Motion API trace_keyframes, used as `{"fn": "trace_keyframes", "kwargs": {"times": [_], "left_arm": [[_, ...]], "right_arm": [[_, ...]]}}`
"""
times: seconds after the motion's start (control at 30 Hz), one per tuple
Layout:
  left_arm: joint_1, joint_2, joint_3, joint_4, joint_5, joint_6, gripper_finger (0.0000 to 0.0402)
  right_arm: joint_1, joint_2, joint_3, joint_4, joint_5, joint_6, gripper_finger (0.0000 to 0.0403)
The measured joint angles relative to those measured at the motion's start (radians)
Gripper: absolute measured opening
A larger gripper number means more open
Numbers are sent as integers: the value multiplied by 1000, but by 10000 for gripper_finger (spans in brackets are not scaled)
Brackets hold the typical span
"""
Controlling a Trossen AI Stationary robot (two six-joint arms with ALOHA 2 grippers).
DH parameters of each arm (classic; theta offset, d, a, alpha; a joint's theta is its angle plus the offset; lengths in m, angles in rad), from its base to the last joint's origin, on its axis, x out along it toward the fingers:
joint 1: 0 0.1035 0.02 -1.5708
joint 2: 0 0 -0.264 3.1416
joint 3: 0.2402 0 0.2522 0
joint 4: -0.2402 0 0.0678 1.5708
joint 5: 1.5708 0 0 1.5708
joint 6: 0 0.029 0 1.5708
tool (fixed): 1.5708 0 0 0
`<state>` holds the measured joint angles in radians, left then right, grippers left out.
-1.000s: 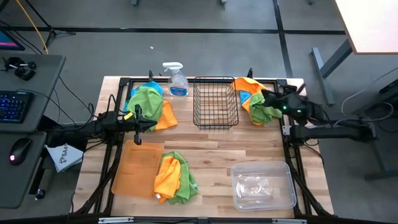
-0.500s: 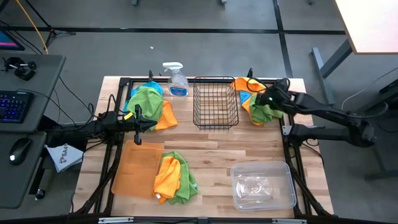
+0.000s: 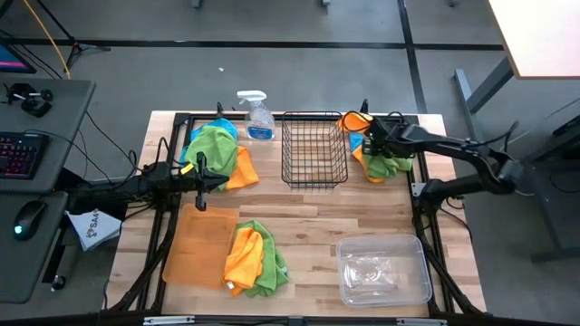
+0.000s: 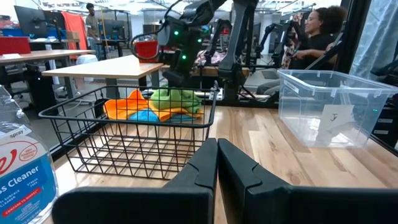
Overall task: Sort microfiber towel by color & place in baskets
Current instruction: Put the top right green microfiber cloth into the mesh basket
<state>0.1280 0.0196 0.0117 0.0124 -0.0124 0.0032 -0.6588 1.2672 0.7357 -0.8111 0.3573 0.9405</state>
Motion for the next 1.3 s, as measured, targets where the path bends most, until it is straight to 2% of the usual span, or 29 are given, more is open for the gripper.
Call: {"fn": "trace_keyframes", "kwargs": {"times": [0.1,0.13,0.17,0.3,0.47,0.57,0.67,0.77,0.9,1.17,1.3], "left_arm": [[0,0,0,0,0,0,0],[0,0,0,0,0,0,0],[0,0,0,0,0,0,0],[0,0,0,0,0,0,0],[0,0,0,0,0,0,0],[0,0,0,0,0,0,0],[0,0,0,0,0,0,0],[0,0,0,0,0,0,0],[0,0,0,0,0,0,0],[0,0,0,0,0,0,0],[0,0,0,0,0,0,0]], "right_arm": [[23,-12,0,-10,-2,-27,71],[32,-26,3,-13,-3,-48,37],[41,-43,13,-21,-12,-65,23],[87,-143,128,-71,-41,-110,12],[172,-255,371,-57,59,-231,7],[216,-282,490,33,98,-308,4],[257,-276,546,186,69,-393,4],[298,-240,540,320,25,-445,3],[348,-143,473,411,0,-429,2],[374,102,306,437,-41,-284,5],[372,183,300,444,-105,-239,24]]}}
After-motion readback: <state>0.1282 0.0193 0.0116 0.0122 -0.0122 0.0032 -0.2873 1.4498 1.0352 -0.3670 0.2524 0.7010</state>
